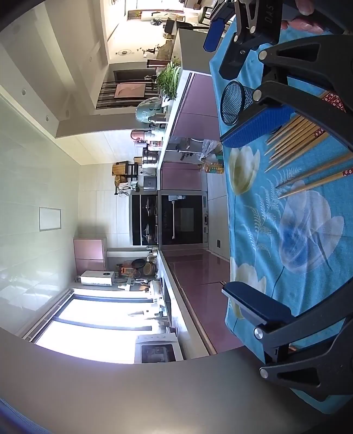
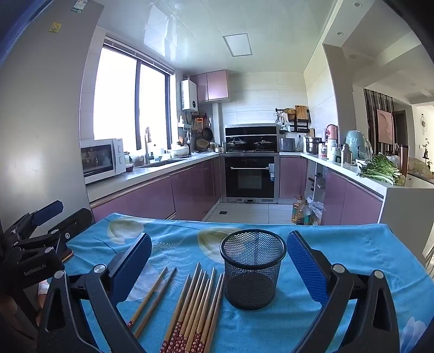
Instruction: Organize utensils
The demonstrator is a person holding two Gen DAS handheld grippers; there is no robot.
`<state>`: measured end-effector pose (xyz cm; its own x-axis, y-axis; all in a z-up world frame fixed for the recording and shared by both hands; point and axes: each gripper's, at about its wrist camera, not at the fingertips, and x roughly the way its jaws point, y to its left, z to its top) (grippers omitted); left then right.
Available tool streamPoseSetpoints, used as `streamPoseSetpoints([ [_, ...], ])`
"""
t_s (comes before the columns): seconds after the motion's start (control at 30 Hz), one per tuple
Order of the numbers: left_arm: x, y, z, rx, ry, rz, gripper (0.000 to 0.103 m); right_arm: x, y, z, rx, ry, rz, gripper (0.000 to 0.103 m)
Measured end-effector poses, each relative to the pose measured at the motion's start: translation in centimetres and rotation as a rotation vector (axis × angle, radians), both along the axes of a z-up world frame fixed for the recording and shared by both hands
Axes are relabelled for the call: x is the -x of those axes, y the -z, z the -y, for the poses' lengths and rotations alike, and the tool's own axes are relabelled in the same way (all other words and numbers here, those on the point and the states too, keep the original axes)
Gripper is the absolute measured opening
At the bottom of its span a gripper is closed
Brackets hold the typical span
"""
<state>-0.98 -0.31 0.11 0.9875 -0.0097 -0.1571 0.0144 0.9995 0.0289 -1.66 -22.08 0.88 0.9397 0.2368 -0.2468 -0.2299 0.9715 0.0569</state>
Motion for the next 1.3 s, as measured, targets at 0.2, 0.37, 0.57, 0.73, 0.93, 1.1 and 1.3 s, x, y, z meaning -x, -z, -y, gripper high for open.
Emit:
streamPoseSetpoints([
  [0.2, -0.02, 0.19, -0.11, 0.003, 0.001, 0.005, 0.097, 0.21, -0.02, 0.08, -0.003, -0.002, 0.005, 0.097],
  [0.37, -0.06, 0.34, -0.16, 0.003, 0.002, 0.009, 0.097, 0.08, 0.01, 0.12, -0.007, -0.002, 0.006, 0.097],
  [0.57, -0.06, 0.37, -0.15, 0.002, 0.001, 0.01, 0.097, 0.07, -0.02, 0.09, -0.006, -0.005, 0.005, 0.097],
  [0.73, 0.07, 0.28, -0.05, 0.0, -0.002, 0.015, 0.097, 0.08, -0.05, 0.04, -0.008, -0.006, 0.006, 0.097],
  [0.93, 0.2, 0.2, 0.08, 0.0, -0.003, 0.018, 0.097, 0.13, -0.2, 0.06, -0.013, -0.008, 0.01, 0.097],
  [1.1, 0.19, 0.18, 0.08, 0.0, -0.003, 0.017, 0.097, 0.19, -0.21, 0.12, -0.014, -0.007, 0.011, 0.097],
  [1.3, 0.18, 0.16, 0.03, 0.001, -0.002, 0.017, 0.097, 0.25, -0.26, 0.08, -0.014, -0.007, 0.012, 0.097],
])
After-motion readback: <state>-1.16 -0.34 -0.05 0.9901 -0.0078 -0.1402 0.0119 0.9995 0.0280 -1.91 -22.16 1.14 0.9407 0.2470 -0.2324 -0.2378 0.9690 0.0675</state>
